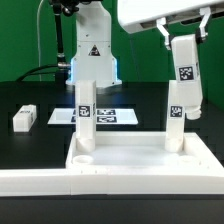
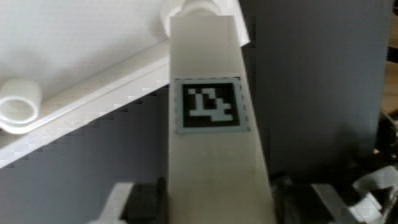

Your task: Assemble desk

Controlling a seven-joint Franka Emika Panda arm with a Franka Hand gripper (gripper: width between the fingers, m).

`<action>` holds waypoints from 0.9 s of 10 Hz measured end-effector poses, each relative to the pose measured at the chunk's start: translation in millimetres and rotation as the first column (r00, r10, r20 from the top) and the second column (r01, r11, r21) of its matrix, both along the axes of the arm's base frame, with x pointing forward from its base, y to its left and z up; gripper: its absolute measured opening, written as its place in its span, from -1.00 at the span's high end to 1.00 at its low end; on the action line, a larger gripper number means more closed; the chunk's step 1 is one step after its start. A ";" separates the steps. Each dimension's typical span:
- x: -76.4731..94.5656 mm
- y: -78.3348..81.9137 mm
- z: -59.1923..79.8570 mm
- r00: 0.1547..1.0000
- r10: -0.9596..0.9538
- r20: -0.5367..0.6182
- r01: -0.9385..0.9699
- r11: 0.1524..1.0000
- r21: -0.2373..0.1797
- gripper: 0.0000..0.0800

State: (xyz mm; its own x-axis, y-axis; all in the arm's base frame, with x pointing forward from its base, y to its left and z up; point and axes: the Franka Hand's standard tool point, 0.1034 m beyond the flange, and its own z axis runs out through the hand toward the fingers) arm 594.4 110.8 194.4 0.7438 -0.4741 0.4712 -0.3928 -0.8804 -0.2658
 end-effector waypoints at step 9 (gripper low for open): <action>48.9 -21.0 10.2 0.976 0.213 0.044 -0.200 0.958 -0.204 0.28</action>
Offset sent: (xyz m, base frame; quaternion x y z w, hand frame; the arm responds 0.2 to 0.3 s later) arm 0.0527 -0.0282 0.0181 0.0082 0.0765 -0.1701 0.9824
